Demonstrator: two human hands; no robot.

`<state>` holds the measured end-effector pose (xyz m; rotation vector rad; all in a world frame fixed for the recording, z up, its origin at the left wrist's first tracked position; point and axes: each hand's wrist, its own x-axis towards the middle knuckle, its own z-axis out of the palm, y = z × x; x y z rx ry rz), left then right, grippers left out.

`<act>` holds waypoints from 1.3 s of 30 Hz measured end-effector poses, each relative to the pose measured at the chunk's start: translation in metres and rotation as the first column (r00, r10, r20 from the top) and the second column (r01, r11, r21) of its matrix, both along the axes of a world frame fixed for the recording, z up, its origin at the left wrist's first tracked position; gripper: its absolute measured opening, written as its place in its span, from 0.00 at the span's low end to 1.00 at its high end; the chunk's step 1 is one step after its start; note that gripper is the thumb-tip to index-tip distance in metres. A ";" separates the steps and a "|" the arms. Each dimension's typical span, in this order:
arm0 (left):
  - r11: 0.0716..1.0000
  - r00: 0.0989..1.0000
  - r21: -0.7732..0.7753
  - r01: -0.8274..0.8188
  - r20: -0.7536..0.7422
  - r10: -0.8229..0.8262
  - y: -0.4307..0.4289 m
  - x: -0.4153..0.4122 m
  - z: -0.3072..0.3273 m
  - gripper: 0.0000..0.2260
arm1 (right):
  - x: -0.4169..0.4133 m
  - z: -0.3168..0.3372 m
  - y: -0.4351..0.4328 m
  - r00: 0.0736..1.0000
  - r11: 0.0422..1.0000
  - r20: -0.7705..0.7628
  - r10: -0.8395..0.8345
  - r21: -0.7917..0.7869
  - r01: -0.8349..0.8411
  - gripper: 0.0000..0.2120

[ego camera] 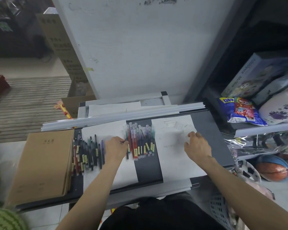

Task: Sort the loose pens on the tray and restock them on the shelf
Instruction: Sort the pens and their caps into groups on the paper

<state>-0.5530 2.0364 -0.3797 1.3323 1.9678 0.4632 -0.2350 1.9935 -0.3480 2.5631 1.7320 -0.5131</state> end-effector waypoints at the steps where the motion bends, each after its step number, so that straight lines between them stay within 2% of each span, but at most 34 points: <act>1: 1.000 1.000 0.006 -0.002 -0.002 0.002 -0.001 0.001 0.001 0.11 | 0.001 -0.001 0.002 1.000 1.000 0.007 -0.004 -0.017 0.004 0.17; 4: 1.000 1.000 0.020 -0.018 -0.018 0.018 -0.003 0.001 0.002 0.09 | -0.001 -0.005 0.005 1.000 0.998 0.031 0.007 -0.056 -0.005 0.17; 8: 0.998 0.999 0.035 -0.044 -0.005 0.045 -0.005 -0.002 0.005 0.14 | -0.003 -0.009 0.006 0.998 0.998 0.045 0.037 -0.048 -0.035 0.15; 15: 1.000 1.000 -0.009 -0.005 0.000 0.005 -0.013 -0.015 0.006 0.13 | -0.004 -0.013 0.011 0.996 0.997 0.067 0.057 -0.058 -0.053 0.10; 21: 0.998 0.993 -0.014 0.056 -0.106 -0.057 -0.031 -0.035 0.013 0.10 | -0.004 -0.015 0.013 0.992 0.997 0.096 0.079 -0.032 -0.076 0.07; 23: 0.999 0.986 0.006 0.045 -0.158 -0.044 -0.038 -0.050 0.015 0.09 | -0.004 -0.017 0.012 0.988 0.994 0.110 0.105 -0.002 -0.105 0.08; 26: 0.999 0.977 0.048 0.009 -0.212 0.001 -0.041 -0.073 0.019 0.03 | -0.009 -0.020 0.012 0.966 0.982 0.199 0.164 0.065 -0.180 0.09; 28: 0.999 0.964 0.046 -0.019 -0.264 0.031 -0.038 -0.084 0.021 0.04 | -0.018 -0.018 0.013 0.958 0.970 0.219 0.184 0.115 -0.213 0.10; 31: 1.000 0.951 0.020 0.002 -0.309 0.005 -0.030 -0.086 0.020 0.08 | -0.040 -0.008 0.016 0.968 0.956 0.132 0.212 0.176 -0.234 0.11; 34: 0.999 0.936 -0.012 0.048 -0.350 -0.049 -0.023 -0.080 0.014 0.11 | -0.066 0.004 0.016 0.974 0.959 -0.048 0.220 0.191 -0.207 0.09; 39: 0.992 0.877 -0.071 0.106 -0.464 -0.127 -0.015 -0.074 0.009 0.11 | -0.096 0.016 0.009 0.929 0.946 -0.231 0.289 0.220 -0.239 0.08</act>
